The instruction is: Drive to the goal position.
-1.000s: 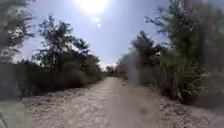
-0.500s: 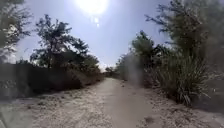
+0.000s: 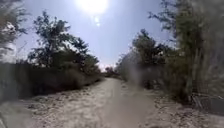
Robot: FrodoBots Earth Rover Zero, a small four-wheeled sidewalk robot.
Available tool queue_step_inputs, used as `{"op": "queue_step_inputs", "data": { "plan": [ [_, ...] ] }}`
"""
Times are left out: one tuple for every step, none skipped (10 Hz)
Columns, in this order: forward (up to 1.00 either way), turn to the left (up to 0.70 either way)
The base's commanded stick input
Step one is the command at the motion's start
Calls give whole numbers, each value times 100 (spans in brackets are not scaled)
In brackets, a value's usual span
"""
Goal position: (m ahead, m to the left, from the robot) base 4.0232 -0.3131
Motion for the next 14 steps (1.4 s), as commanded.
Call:
{"op": "queue_step_inputs", "data": {
  "plan": [
    [45, 2],
    [45, 2],
    [45, 2],
    [45, 2],
    [45, 2],
    [45, 2],
    [45, 2],
    [45, 2],
    [45, 2],
    [45, 2],
    [45, 2],
    [45, 2],
    [45, 2],
    [45, 2]
  ]
}}
